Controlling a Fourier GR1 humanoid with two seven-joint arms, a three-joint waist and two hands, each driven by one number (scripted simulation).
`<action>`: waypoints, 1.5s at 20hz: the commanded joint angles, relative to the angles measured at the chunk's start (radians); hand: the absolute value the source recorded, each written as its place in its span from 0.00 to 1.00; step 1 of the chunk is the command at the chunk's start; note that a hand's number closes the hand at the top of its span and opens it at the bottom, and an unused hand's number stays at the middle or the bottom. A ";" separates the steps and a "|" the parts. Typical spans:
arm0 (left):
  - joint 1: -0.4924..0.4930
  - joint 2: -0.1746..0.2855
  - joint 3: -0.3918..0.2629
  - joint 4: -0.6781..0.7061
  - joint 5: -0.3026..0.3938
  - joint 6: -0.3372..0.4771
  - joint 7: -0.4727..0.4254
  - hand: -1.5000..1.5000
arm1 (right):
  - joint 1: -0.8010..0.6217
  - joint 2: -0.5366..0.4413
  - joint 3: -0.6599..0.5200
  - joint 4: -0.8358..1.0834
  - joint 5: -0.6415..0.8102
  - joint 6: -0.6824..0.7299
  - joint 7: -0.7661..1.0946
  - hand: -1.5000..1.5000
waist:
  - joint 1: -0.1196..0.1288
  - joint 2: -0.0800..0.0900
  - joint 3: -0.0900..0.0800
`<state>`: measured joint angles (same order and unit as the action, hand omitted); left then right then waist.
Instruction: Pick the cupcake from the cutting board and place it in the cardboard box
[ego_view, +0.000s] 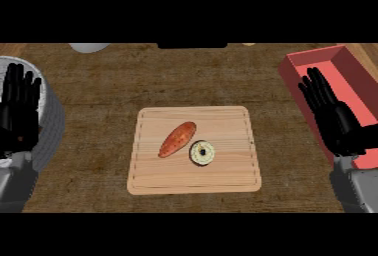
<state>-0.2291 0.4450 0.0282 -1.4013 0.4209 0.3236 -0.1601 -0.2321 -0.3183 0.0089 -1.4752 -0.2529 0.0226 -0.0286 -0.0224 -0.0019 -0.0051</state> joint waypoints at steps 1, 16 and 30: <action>0.009 -0.007 -0.049 -0.003 -0.048 -0.053 -0.038 0.50 | -0.103 -0.044 -0.032 -0.025 -0.034 0.057 0.041 0.00 | 0.023 0.002 0.005; -0.067 0.070 -0.337 -0.053 -0.241 -0.258 0.027 0.50 | -0.383 -0.211 0.233 0.054 0.377 0.345 -0.463 0.00 | 0.042 0.013 0.006; -0.004 0.056 -0.321 -0.109 -0.285 -0.258 0.047 0.50 | -0.455 -0.262 0.543 -0.176 0.748 0.493 -0.226 0.00 | 0.018 -0.003 0.004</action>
<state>-0.2423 0.5229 -0.2862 -1.5062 0.1588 0.0559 -0.1152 -0.7076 -0.5872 0.4720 -1.5603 0.4120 0.4786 -0.3253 0.0056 -0.0034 -0.0011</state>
